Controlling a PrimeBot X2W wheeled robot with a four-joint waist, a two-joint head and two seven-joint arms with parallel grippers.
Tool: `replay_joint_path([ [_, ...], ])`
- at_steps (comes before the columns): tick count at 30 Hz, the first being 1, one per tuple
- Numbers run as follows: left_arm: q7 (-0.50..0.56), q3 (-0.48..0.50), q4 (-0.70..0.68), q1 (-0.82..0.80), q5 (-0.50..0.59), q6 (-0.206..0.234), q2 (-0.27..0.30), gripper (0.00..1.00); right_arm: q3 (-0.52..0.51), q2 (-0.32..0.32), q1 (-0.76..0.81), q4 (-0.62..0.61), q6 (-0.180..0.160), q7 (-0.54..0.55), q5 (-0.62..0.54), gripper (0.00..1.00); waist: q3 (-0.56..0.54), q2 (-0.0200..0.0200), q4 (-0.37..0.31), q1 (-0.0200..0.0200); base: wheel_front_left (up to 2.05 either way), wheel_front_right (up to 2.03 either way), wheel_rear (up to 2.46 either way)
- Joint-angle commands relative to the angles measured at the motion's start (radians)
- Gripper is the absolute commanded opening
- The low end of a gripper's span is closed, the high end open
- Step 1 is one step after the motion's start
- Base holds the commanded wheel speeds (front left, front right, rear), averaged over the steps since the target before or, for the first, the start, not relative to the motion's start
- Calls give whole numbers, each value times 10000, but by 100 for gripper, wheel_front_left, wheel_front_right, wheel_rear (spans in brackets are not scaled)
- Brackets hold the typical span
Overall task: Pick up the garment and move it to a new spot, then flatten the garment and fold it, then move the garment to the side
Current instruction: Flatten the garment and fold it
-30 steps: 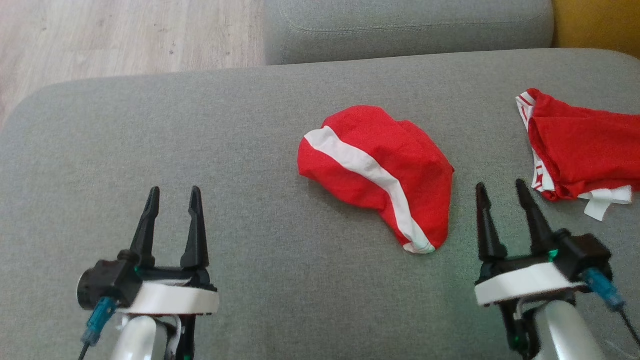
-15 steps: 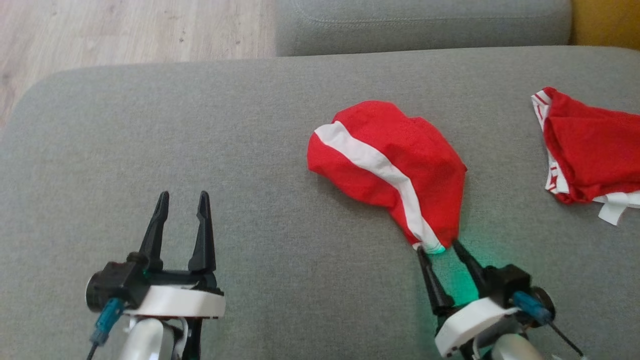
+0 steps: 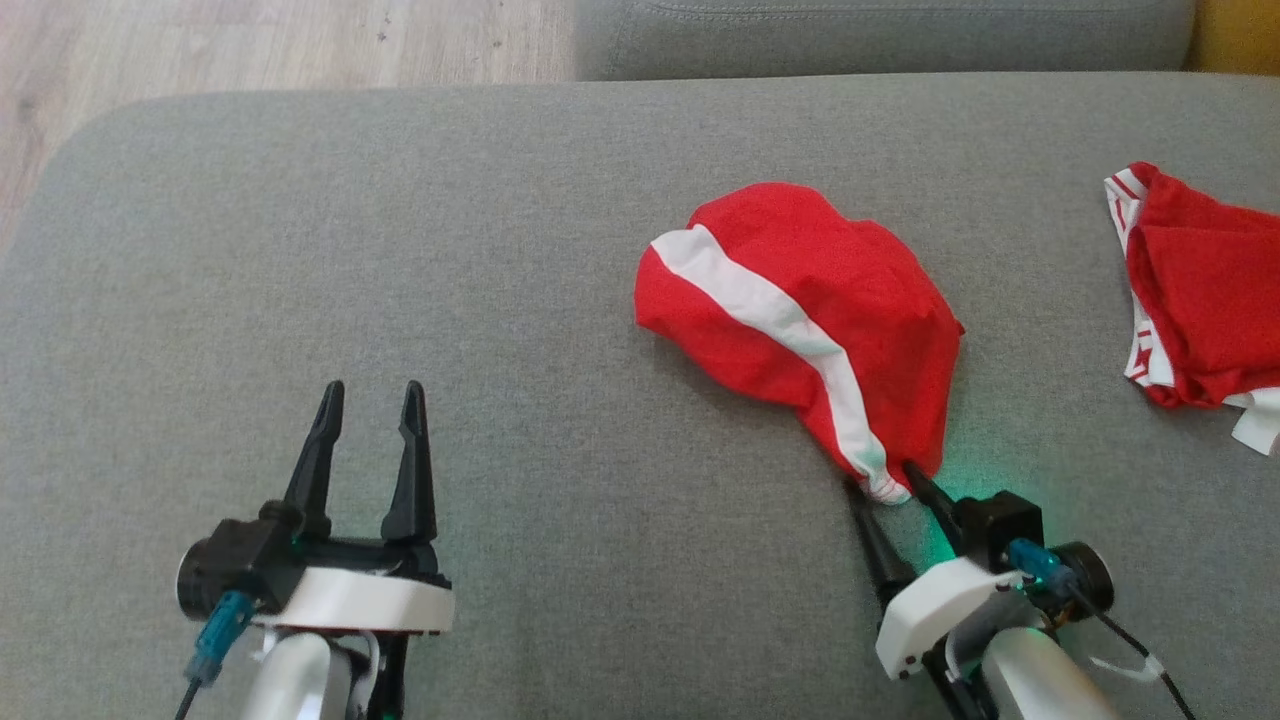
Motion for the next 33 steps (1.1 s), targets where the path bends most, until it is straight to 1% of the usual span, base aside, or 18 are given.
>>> replay_joint_path([
  [1,-80,261,-281,-466,0,-48,22,100,205,-26,-290,-95,67,-7,-98,0,13,0,2,0,0,0,0],
  [4,-80,271,-256,-484,-8,-49,20,100,161,-26,-436,151,67,-29,-188,0,6,0,-30,0,0,0,0],
  [10,-80,336,-217,-442,-34,-49,16,100,-1289,-75,-550,323,67,-165,-1297,0,-150,0,-247,0,0,0,0],
  [16,-80,322,-198,-365,-94,-49,8,100,-2970,-373,-260,-108,67,-158,-2361,0,-338,0,-428,0,0,0,0],
  [20,-80,281,-167,-309,-119,-49,4,100,-3719,-379,13,-416,67,-31,-2897,0,-474,0,-507,0,0,0,0],
  [21,-80,269,-159,-299,-125,-49,3,100,-3838,-353,63,-492,67,-36,-2991,27,-508,0,-518,0,0,0,0],
  [22,-80,262,-152,-286,-132,-49,2,100,-3883,-308,104,-557,67,-55,-3007,100,-539,0,-530,0,0,0,0],
  [24,-80,248,-137,-265,-146,-49,0,100,-3845,-211,158,-689,67,-114,-2914,100,-597,0,-545,0,0,0,0],
  [27,-80,221,-91,-231,-158,-49,-1,100,-3340,-106,224,-1031,67,-306,-2460,100,-687,0,-551,0,0,0,0],
  [33,-80,211,-64,-165,-164,-49,-4,100,-2095,-43,516,-2544,67,-503,-1382,100,-786,0,-542,0,0,0,0],
])
